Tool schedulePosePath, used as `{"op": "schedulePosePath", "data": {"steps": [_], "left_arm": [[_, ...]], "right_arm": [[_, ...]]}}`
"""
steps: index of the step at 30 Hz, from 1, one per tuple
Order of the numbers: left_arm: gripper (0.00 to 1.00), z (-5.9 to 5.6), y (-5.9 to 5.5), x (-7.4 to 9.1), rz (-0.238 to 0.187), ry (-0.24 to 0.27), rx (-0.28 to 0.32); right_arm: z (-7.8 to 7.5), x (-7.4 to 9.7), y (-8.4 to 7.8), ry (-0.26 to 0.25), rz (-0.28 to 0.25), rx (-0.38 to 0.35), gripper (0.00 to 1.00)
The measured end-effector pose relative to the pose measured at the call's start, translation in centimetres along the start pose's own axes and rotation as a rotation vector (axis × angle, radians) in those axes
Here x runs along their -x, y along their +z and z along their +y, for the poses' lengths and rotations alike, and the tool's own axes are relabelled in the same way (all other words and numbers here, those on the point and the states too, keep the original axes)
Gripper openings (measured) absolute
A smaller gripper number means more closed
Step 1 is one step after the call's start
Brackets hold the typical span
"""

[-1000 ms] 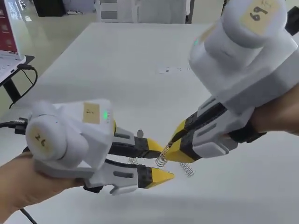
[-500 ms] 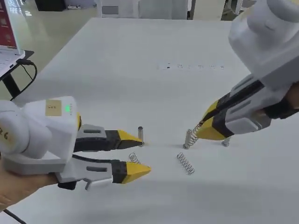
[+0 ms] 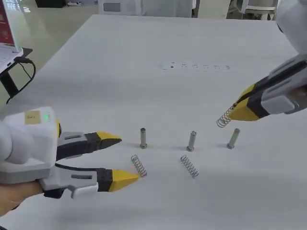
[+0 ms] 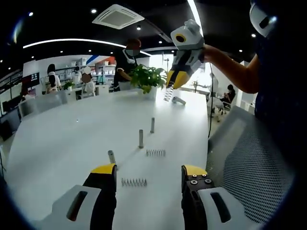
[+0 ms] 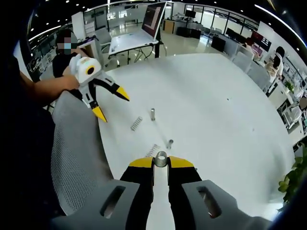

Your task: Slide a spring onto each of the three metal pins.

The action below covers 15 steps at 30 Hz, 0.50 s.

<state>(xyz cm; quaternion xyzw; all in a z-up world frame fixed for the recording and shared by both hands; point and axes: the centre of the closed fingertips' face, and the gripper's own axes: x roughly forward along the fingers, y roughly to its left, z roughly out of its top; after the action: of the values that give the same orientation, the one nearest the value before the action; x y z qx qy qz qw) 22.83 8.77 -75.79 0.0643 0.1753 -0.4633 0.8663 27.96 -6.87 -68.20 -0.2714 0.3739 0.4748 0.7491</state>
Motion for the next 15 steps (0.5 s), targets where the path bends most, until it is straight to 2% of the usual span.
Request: {"op": "schedulePosePath", "data": {"steps": [7, 11, 15], "left_arm": [[0.62, 1.0, -1.4, 0.2, 0.008, 0.040, 0.030], [0.71, 1.0, -1.7, 0.3, 0.012, 0.055, 0.042], [0.75, 1.0, -1.7, 0.3, 0.014, 0.063, 0.041]], "right_arm": [[-2.2, 0.0, -1.0, -0.033, 0.022, -0.037, 0.08], [-3.6, -0.2, -1.8, -0.048, 0.047, -0.061, 0.08], [-4.9, -0.9, -3.0, -0.059, 0.085, -0.079, 0.08]]}}
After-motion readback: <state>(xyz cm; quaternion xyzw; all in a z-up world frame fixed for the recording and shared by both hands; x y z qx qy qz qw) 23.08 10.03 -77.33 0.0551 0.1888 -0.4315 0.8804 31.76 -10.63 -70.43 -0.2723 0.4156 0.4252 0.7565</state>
